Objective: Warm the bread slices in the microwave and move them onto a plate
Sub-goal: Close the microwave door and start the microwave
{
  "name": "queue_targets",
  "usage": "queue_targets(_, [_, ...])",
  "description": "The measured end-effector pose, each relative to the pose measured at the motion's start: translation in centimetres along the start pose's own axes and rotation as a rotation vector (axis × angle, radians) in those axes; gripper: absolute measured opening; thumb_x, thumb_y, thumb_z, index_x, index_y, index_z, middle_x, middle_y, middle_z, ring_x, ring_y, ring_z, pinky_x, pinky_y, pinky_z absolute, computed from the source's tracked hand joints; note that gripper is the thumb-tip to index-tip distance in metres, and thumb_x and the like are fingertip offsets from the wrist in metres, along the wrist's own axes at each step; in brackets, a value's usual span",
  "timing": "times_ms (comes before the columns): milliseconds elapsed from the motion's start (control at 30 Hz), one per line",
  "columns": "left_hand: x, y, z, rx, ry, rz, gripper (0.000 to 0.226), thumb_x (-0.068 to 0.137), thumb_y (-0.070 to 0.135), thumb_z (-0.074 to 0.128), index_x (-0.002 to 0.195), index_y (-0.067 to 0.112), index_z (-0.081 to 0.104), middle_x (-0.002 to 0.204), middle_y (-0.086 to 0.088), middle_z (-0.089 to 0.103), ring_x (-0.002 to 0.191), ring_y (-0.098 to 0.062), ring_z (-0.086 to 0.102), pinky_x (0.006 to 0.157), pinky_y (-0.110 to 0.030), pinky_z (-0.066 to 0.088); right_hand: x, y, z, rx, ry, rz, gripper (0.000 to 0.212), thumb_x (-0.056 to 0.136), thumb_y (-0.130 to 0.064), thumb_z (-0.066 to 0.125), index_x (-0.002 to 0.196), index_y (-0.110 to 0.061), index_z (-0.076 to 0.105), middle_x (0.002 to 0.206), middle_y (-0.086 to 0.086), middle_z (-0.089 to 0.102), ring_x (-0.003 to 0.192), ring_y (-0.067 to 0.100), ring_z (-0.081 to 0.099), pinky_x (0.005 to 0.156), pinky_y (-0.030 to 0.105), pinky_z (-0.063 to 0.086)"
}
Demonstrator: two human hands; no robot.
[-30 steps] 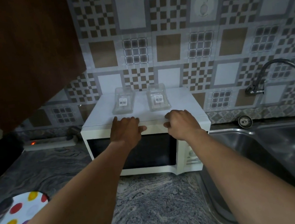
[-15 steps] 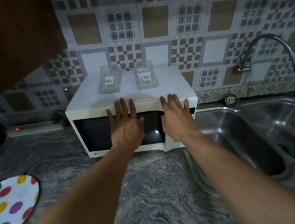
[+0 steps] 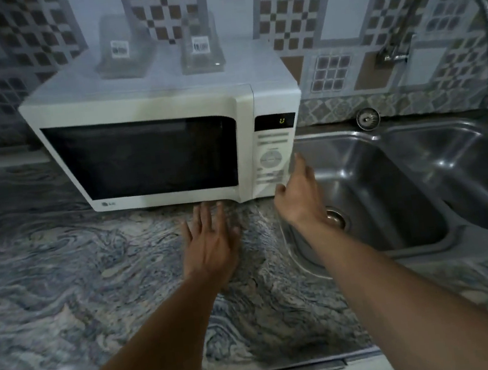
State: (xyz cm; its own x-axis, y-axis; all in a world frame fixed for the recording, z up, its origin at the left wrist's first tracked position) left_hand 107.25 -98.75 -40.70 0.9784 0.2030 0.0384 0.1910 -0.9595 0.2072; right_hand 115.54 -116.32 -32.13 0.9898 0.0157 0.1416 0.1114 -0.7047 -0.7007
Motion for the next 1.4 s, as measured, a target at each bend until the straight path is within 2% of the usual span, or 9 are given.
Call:
queue_targets(167, [0.8,0.3,4.2,-0.012,-0.086,-0.027,0.066,0.099,0.059,0.009,0.157,0.027,0.003,0.165,-0.010,-0.004,0.151,-0.029,-0.009,0.121,-0.053,-0.006,1.7,2.6,2.5,0.057,-0.027,0.012,0.051,0.097,-0.017,0.060,0.142,-0.017,0.034,0.129,0.007,0.062,0.112,0.029,0.062,0.084,0.032,0.049])
queue_targets(300, [0.9,0.3,4.5,-0.016,-0.036,-0.021,0.064,0.099,0.060,0.010,0.157,0.033,0.008,0.165,-0.006,0.002,0.152,-0.025,-0.006,0.121,-0.051,-0.005,2.6,3.0,2.6,0.098,0.052,-0.001,0.031,0.099,-0.025,0.058,0.125,-0.013,0.045,0.109,0.006,0.066,0.087,0.020,0.060,0.068,0.026,0.039])
queue_targets(433, [0.8,0.0,4.0,-0.025,0.009,-0.029,0.065,0.097,0.062,0.012,0.156,0.034,0.012,0.165,-0.004,0.008,0.152,-0.022,-0.003,0.122,-0.049,-0.003,3.2,3.1,2.5,0.094,0.115,0.010,0.026,0.100,-0.030,0.058,0.116,-0.013,0.046,0.106,0.004,0.064,0.081,0.017,0.053,0.066,0.027,0.038])
queue_targets(567, [0.8,0.0,3.8,-0.026,0.029,-0.034,0.067,0.095,0.064,0.012,0.156,0.035,0.013,0.165,-0.002,0.009,0.152,-0.021,-0.001,0.122,-0.048,-0.002,3.6,3.2,2.6,0.082,0.146,0.007,0.022,0.100,-0.028,0.058,0.111,-0.015,0.044,0.106,0.003,0.065,0.084,0.019,0.058,0.067,0.029,0.043])
queue_targets(833, [0.9,0.0,3.7,-0.024,0.048,-0.043,0.067,0.095,0.065,0.014,0.155,0.036,0.014,0.165,-0.002,0.011,0.152,-0.021,0.001,0.122,-0.047,-0.002,3.5,2.5,2.8,0.001,0.157,-0.037,0.021,0.101,-0.029,0.054,0.107,-0.013,0.042,0.110,0.009,0.064,0.095,0.031,0.063,0.076,0.046,0.055])
queue_targets(967, [0.8,0.0,3.7,-0.027,0.059,-0.044,0.066,0.095,0.065,0.015,0.155,0.037,0.015,0.164,-0.002,0.013,0.152,-0.021,0.002,0.122,-0.047,0.000,3.6,2.4,2.6,-0.019,0.117,-0.047,0.024,0.101,-0.031,0.054,0.110,-0.014,0.041,0.108,0.009,0.064,0.093,0.029,0.064,0.073,0.040,0.054])
queue_targets(1067, [0.8,0.0,3.7,-0.034,0.057,-0.042,0.067,0.095,0.066,0.014,0.155,0.037,0.015,0.164,-0.002,0.012,0.152,-0.021,0.002,0.122,-0.048,0.000,3.9,2.5,2.2,0.012,0.072,-0.014,0.028,0.100,-0.041,0.049,0.110,-0.016,0.042,0.101,0.007,0.066,0.086,0.027,0.065,0.071,0.036,0.055])
queue_targets(1200, [0.8,-0.1,3.7,-0.027,0.054,-0.044,0.067,0.095,0.066,0.014,0.155,0.037,0.014,0.164,-0.001,0.011,0.152,-0.021,0.001,0.122,-0.048,0.001,4.1,2.5,2.0,0.037,0.034,0.041,0.040,0.101,-0.052,0.040,0.115,-0.014,0.044,0.095,0.005,0.066,0.080,0.023,0.065,0.062,0.030,0.048])
queue_targets(1400, [0.8,-0.1,3.7,-0.030,0.056,-0.049,0.067,0.094,0.067,0.013,0.155,0.038,0.015,0.164,-0.001,0.012,0.152,-0.020,0.001,0.122,-0.048,-0.001,4.2,2.4,1.7,0.021,0.060,0.021,0.043,0.101,-0.055,0.040,0.114,-0.014,0.046,0.100,0.006,0.068,0.084,0.026,0.065,0.069,0.035,0.054])
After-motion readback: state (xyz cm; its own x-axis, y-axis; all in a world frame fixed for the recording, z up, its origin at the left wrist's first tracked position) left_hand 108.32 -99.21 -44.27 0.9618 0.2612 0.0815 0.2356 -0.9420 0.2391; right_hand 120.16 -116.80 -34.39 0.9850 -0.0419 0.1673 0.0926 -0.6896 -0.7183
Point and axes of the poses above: each hand's wrist, its own x-axis towards the middle knuckle, its own z-axis out of the palm, y = z × x, the point moved 9 cm from there along x, towards the middle knuckle
